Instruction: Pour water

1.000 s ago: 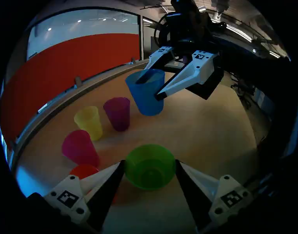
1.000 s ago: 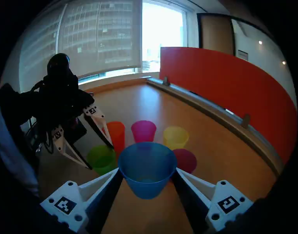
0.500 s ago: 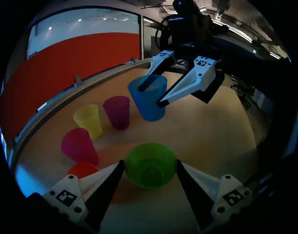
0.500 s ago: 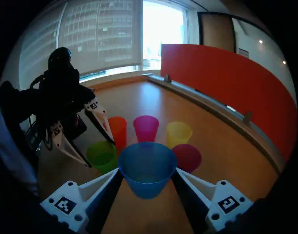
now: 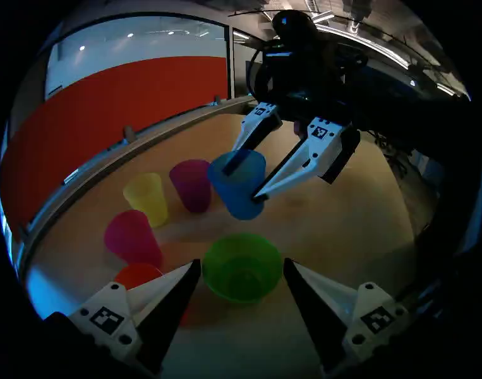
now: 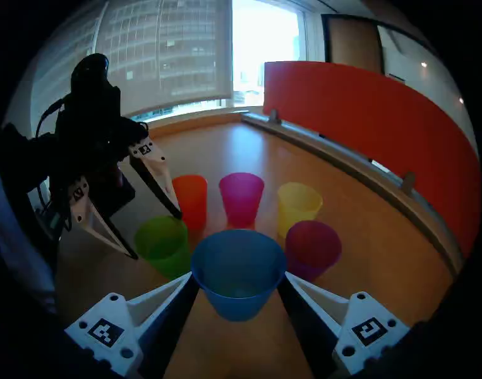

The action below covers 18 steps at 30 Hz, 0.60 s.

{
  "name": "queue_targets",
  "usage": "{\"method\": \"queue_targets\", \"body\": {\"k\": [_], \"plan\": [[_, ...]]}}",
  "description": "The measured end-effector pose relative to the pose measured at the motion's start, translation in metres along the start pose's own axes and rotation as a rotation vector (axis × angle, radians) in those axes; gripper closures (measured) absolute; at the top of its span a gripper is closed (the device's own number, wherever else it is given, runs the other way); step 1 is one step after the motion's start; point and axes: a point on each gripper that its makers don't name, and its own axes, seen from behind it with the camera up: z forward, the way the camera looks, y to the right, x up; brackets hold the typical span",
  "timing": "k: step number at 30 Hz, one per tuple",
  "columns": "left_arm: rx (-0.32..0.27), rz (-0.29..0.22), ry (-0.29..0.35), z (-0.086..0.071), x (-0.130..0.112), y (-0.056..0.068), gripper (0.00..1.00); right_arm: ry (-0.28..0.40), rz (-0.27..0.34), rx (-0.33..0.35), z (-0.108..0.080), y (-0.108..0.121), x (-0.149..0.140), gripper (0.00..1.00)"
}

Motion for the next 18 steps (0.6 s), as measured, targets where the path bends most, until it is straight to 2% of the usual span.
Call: {"method": "queue_targets", "body": {"k": [11, 18], "plan": [[0.027, 0.007, 0.045, -0.009, 0.014, -0.002, 0.03, -0.020, -0.001, 0.009, 0.016, -0.005, -0.013, 0.10], [0.027, 0.016, 0.087, -0.018, 0.030, 0.003, 0.03, -0.036, -0.002, 0.011, 0.022, -0.007, -0.021, 0.10]]}}
